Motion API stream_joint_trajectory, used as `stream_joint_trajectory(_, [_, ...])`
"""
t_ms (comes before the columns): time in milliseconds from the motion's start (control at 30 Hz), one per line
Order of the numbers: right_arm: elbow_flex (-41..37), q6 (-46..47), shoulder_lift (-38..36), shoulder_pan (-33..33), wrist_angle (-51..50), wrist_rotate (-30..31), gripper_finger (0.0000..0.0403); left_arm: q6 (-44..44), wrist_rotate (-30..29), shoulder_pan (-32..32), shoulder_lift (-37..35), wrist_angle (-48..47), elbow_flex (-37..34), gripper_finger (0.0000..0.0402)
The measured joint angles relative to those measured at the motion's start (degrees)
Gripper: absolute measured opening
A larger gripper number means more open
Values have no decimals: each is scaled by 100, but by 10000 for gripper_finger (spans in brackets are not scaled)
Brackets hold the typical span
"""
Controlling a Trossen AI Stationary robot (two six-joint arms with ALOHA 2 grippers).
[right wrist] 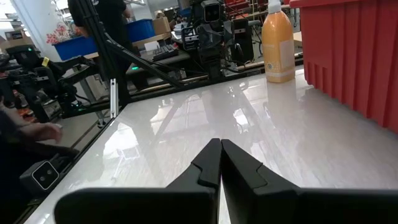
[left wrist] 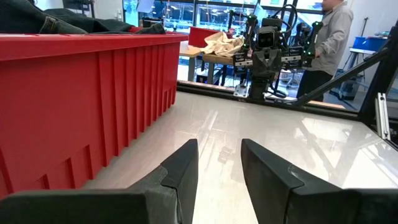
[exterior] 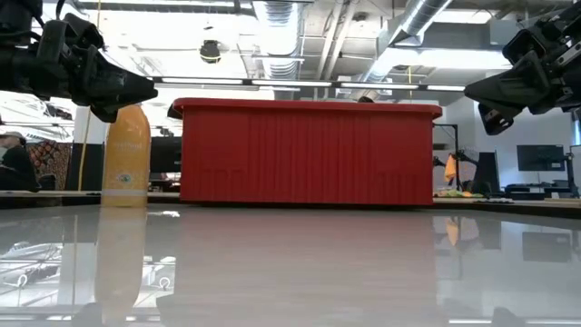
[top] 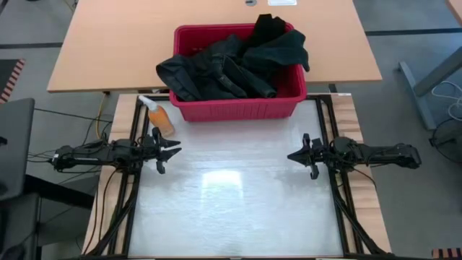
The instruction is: Fold Laundry from Bin
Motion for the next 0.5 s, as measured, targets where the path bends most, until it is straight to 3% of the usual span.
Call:
stream_joint_trajectory(233, [-1, 2, 0, 2, -1, 0, 38, 63, -3, 0, -2, 8, -2, 112])
stream_joint_trajectory(500, [2, 0, 0, 2, 0, 0, 38, 883, -4, 2, 0, 2, -2, 112])
